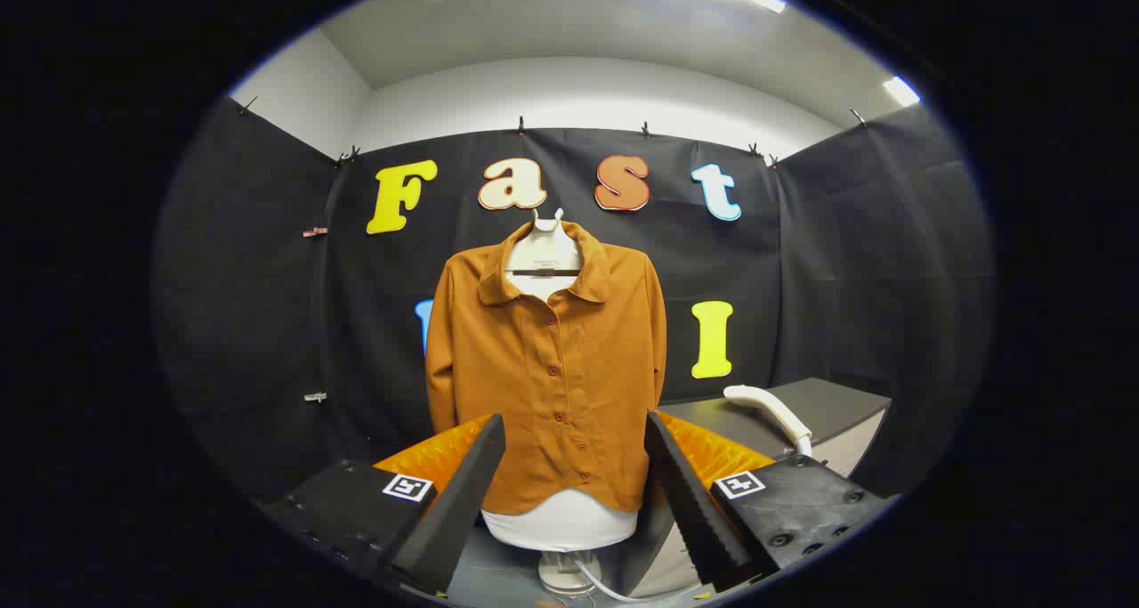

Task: Iron the clothes twice with a garment steamer, once on the left side and once on the right side.

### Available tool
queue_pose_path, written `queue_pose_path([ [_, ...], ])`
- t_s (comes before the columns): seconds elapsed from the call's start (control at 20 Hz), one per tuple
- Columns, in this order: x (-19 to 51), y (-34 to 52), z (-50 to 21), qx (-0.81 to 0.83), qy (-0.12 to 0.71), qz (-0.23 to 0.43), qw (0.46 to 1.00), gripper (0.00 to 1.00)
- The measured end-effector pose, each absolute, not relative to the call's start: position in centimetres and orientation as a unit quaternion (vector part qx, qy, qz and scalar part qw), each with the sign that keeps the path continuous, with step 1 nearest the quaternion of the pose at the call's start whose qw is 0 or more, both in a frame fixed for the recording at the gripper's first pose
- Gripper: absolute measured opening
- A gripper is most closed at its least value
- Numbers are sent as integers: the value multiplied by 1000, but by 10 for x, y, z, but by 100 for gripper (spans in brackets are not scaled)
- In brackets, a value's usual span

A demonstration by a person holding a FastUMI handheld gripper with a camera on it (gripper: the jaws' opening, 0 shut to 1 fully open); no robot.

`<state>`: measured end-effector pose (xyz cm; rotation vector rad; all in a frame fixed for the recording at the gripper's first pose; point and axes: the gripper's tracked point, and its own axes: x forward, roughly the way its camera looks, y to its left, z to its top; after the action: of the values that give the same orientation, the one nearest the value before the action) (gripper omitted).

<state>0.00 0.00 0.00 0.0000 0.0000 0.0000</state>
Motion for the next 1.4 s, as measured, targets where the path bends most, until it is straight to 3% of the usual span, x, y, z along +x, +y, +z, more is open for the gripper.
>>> queue_pose_path([
  [0.95, 13, 6, -1, -3, 1, -10, 1000, 99],
  [1.4, 15, 6, -13, 1, 15, -46, 999, 99],
])
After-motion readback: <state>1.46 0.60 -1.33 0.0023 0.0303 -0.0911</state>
